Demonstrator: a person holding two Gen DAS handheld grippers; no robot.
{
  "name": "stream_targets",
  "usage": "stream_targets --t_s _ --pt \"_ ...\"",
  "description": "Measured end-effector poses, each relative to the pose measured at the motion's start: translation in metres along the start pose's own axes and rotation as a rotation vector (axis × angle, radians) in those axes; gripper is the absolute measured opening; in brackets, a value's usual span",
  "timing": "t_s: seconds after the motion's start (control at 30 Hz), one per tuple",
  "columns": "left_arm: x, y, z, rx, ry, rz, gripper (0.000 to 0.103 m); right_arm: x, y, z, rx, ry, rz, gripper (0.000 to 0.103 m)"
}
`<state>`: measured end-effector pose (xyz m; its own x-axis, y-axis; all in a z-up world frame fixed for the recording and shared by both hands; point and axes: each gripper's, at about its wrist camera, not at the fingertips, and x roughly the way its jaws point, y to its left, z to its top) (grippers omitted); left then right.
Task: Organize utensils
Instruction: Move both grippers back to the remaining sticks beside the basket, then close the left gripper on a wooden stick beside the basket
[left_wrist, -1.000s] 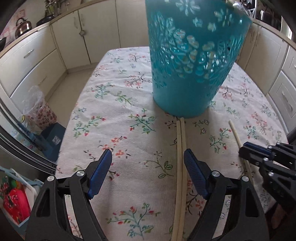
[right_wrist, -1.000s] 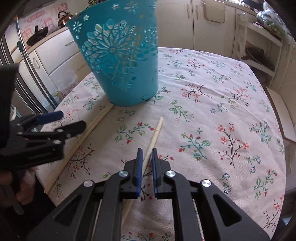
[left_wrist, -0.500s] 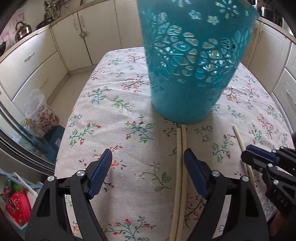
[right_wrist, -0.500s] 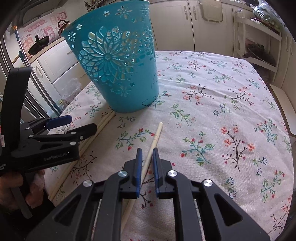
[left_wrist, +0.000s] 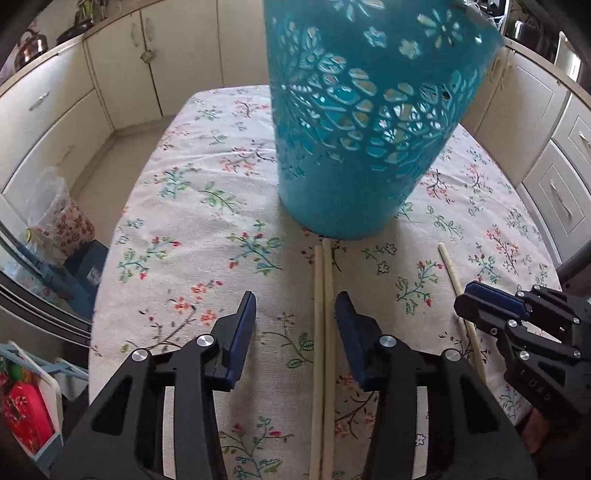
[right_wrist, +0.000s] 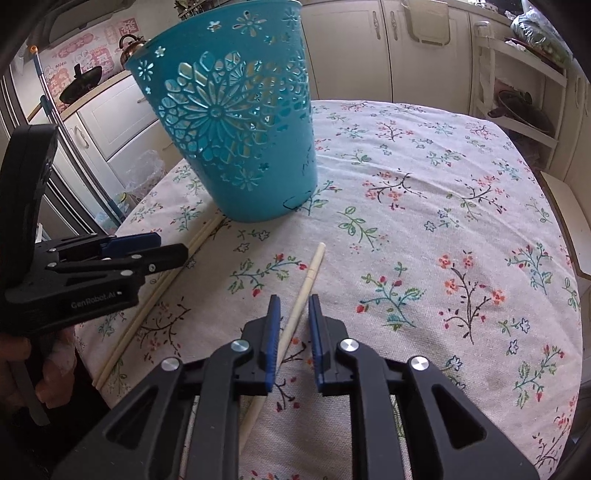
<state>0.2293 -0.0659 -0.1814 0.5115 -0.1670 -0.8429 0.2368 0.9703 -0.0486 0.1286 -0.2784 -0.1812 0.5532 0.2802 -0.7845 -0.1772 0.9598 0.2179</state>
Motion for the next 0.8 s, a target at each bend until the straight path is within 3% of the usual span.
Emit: stream_targets --t_s 0.47,0.63,0.73,0.8 --pt "0.007 0.001 0.003 0.011 0.02 0.054 0.043 0.002 0.002 -0.001 -0.004 -0.001 0.001 0.021" --pt "0.012 -0.007 0.001 0.065 0.027 0.083 0.042 0.004 0.005 0.002 -0.026 0.003 -0.017 0.021" --pt "0.014 -0.009 0.005 0.065 0.04 0.063 0.031 0.006 0.011 0.003 -0.057 0.017 -0.038 0.021" --pt "0.015 -0.014 0.008 0.085 0.049 0.051 0.013 0.006 0.013 0.004 -0.086 0.039 -0.047 0.018"
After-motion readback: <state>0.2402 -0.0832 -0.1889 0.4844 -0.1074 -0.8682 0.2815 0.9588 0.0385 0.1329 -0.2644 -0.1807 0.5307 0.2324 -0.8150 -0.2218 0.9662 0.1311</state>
